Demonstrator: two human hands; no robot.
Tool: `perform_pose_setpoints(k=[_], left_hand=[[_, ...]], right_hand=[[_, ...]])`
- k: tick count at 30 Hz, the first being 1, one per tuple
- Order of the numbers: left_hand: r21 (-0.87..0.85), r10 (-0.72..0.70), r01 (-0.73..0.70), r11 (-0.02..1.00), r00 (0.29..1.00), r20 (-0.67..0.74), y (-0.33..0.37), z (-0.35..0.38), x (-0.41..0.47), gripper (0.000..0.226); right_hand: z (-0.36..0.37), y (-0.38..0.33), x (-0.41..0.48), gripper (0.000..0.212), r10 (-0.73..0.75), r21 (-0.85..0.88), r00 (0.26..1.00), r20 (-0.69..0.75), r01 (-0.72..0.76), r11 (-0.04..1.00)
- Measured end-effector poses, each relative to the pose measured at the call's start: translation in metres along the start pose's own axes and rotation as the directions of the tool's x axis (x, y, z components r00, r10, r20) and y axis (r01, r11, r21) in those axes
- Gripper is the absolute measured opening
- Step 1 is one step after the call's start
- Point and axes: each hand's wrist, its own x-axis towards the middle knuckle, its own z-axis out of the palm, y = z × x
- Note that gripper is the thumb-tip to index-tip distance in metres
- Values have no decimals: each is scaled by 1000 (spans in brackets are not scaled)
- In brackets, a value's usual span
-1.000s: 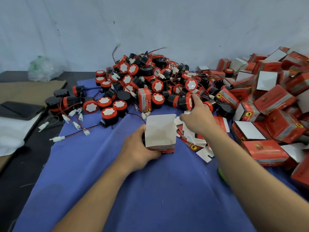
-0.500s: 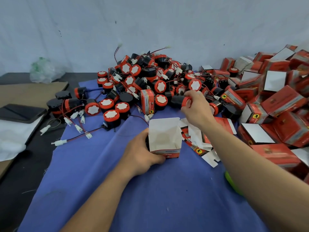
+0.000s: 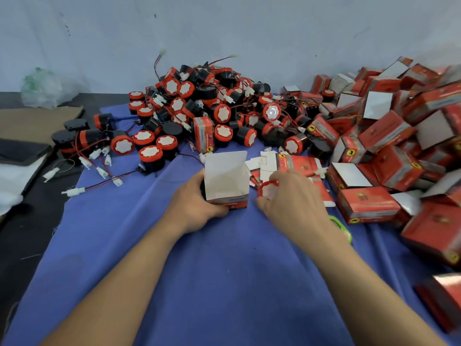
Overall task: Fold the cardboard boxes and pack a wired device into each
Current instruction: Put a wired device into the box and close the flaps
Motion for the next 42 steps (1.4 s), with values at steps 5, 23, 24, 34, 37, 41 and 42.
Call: perform_pose_setpoints(k=[5,23,24,34,37,41,42], left_hand=[[30,23,-22,999,1000,-12,-2,-1,0,77],[284,116,-111,952,993,-2,-9,2,9,45],[256,110,-105,961,994,-3,-7,2,9,48],[96,81,-85,992,996,38,2,-2,-1,55],[5,84,-85,996,991,99,2,-4,-1,73],[-355,65,-18,935,991,119,2,-3,-3,60],[-362,73,-33,931,993,96,4,0,-3,49]], right_hand=[[1,4,-4,67,-175,100,969,176,159,982],[11,-73,-15,57,-316,-174,939,-138,291,941],[12,-71,-13,53,-299,-196,945,-131,271,942],[32,-55,-17,45,-472,-484,869,145,479,732],[32,-54,-18,54,-472,-473,871,138,477,741],[41,-48,-20,50,-440,-371,896,63,430,823],[43,-46,-21,46,-442,-335,896,38,428,839]])
